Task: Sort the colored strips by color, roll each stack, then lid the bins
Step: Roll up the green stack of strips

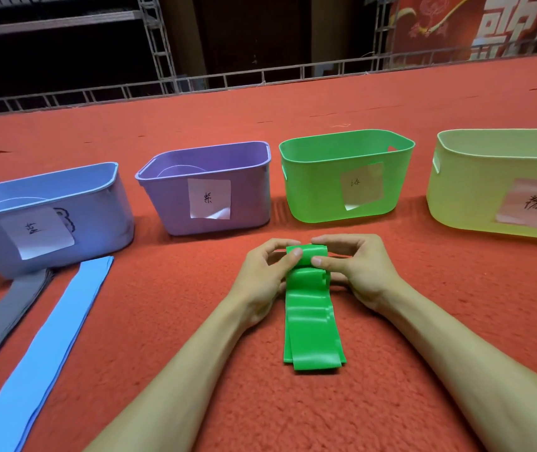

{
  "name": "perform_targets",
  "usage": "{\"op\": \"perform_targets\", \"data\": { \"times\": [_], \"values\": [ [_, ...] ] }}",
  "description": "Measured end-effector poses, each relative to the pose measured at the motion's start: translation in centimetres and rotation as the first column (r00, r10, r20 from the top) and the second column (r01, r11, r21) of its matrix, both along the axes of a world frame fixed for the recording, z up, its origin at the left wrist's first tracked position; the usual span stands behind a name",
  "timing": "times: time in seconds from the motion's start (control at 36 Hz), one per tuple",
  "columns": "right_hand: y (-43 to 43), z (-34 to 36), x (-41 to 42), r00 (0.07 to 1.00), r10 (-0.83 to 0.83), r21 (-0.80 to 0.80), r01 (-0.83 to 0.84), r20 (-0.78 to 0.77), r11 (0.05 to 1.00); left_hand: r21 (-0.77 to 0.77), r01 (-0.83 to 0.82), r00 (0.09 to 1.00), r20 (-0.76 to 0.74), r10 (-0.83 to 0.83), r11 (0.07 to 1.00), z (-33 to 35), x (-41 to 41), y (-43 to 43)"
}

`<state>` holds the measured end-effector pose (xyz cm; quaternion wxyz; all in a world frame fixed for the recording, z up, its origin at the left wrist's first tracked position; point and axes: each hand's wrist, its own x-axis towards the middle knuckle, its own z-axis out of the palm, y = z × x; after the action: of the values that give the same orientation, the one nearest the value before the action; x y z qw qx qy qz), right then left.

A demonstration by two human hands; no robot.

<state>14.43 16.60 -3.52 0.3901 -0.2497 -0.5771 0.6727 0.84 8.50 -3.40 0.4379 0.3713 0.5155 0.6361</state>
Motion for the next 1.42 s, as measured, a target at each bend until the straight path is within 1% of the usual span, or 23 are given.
{"op": "perform_targets", "data": {
  "times": [0.25, 0.33, 0.44, 0.53, 0.58, 0.72, 0.81, 0.86, 0.92, 1.0, 1.08, 1.11, 1.19, 1.31, 1.42],
  "values": [
    [-0.09, 0.07, 0.17, 1.000, -0.016, 0.004, 0.016, -0.008, 1.000, -0.011, -0.002, 0.990, -0.140, 0.000, 1.000, -0.08, 0.04, -0.07],
    [0.02, 0.12, 0.23, 1.000, 0.002, -0.011, -0.002, -0.019, 1.000, 0.025, -0.020, 0.989, -0.147, 0.024, 0.999, -0.13, -0.05, -0.15],
    [0.08, 0.29, 0.21, 0.997, 0.057, -0.089, -0.061, -0.049, 0.994, 0.054, -0.042, 0.993, -0.105, 0.047, 0.998, -0.15, -0.14, -0.16],
    [0.18, 0.42, 0.22, 0.996, 0.064, -0.137, -0.072, -0.066, 0.988, 0.064, -0.032, 0.995, -0.090, 0.038, 0.997, -0.12, -0.14, -0.20],
    [0.30, 0.42, 0.16, 0.997, 0.048, -0.145, -0.056, -0.053, 0.988, 0.062, -0.041, 0.994, -0.098, 0.047, 0.997, -0.11, -0.17, -0.17],
    [0.30, 0.18, -0.07, 0.996, 0.072, -0.121, -0.065, 0.055, 0.990, 0.075, -0.086, 0.987, -0.131, 0.095, 0.994, -0.30, -0.47, -0.04],
    [0.26, 0.28, 0.01, 0.994, 0.094, -0.126, -0.087, 0.051, 0.988, 0.090, -0.096, 0.978, -0.176, 0.111, 0.991, -0.35, -0.44, -0.11],
    [0.25, 0.27, 0.05, 0.995, 0.088, -0.109, -0.082, 0.047, 0.991, 0.101, -0.103, 0.963, -0.239, 0.124, 0.990, -0.35, -0.34, -0.14],
    [0.23, 0.18, 0.06, 0.996, 0.070, -0.087, -0.066, 0.048, 0.994, 0.097, -0.099, 0.958, -0.261, 0.122, 0.990, -0.34, -0.31, -0.16],
    [0.11, 0.12, 0.04, 0.998, 0.045, -0.064, -0.042, 0.049, 0.997, 0.067, -0.073, 0.972, -0.217, 0.086, 0.995, -0.30, -0.30, -0.13],
    [0.03, 0.13, 0.07, 0.998, 0.030, -0.031, -0.029, 0.051, 0.999, 0.028, -0.044, 0.993, -0.107, 0.047, 0.999, -0.09, -0.26, -0.12],
    [0.01, 0.12, 0.08, 0.998, 0.029, -0.021, -0.028, 0.051, 0.999, 0.021, -0.046, 0.995, -0.091, 0.048, 0.999, -0.08, -0.28, -0.08],
    [-0.04, 0.17, 0.16, 0.999, 0.034, -0.020, -0.034, 0.042, 0.999, 0.008, -0.066, 0.994, -0.090, 0.067, 0.998, -0.28, -0.37, 0.13],
    [0.04, 0.16, 0.33, 0.999, 0.042, -0.012, -0.042, 0.020, 0.999, -0.013, -0.037, 0.999, -0.038, 0.036, 0.999, -0.47, -0.29, 0.24],
    [0.10, 0.01, 0.32, 1.000, 0.022, 0.042, -0.023, 0.012, 0.999, -0.006, -0.019, 0.998, -0.061, 0.019, 1.000, -0.56, -0.44, 0.17]
  ]
}}
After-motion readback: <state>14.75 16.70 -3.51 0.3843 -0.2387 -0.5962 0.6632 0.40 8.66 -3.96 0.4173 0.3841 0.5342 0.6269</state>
